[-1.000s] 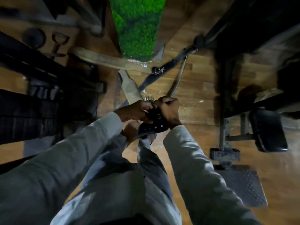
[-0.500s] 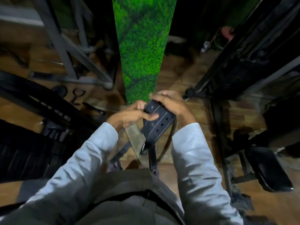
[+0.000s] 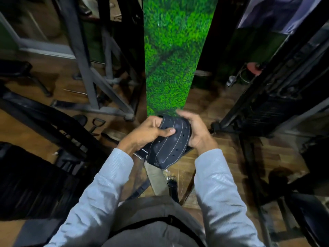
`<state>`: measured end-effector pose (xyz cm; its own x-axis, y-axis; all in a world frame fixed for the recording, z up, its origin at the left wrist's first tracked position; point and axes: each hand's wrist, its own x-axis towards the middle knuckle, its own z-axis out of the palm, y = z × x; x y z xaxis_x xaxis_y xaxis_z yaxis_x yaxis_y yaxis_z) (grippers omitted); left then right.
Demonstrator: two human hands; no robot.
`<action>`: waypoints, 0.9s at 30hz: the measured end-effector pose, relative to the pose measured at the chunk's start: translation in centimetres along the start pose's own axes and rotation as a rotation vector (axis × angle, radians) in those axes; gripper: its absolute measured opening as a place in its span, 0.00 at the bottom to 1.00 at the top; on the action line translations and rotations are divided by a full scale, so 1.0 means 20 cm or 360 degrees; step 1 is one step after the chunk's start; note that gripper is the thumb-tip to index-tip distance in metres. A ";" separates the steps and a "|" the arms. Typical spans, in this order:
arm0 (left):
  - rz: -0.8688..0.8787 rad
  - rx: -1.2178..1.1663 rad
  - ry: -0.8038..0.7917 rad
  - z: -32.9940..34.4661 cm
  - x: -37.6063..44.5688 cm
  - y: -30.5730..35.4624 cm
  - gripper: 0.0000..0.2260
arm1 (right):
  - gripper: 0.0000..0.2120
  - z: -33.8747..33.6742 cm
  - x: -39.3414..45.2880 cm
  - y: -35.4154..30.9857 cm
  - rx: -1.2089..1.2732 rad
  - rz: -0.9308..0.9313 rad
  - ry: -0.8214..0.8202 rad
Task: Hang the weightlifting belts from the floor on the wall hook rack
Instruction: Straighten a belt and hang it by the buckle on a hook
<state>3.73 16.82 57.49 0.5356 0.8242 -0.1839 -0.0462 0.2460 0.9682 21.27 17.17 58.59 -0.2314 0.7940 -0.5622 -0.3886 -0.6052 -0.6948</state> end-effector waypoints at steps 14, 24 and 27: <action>-0.0168 -0.0892 0.0535 -0.30 0.03 0.15 0.19 | 0.09 0.08 -0.06 0.08 -0.0827 -0.0232 -0.0671; 0.0033 -0.0414 -0.0076 -0.15 -0.15 0.06 0.20 | 0.43 0.05 -0.07 -0.02 0.0145 -0.0593 -0.0275; -0.0127 -0.0642 -0.0121 -0.27 -0.19 -0.05 0.33 | 0.37 0.08 -0.05 0.02 -0.0063 -0.0686 -0.0223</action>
<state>-2.78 16.12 56.37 0.6107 0.7583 -0.2281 -0.3203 0.5000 0.8046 19.97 16.20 59.58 -0.1757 0.9724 -0.1537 -0.4422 -0.2174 -0.8701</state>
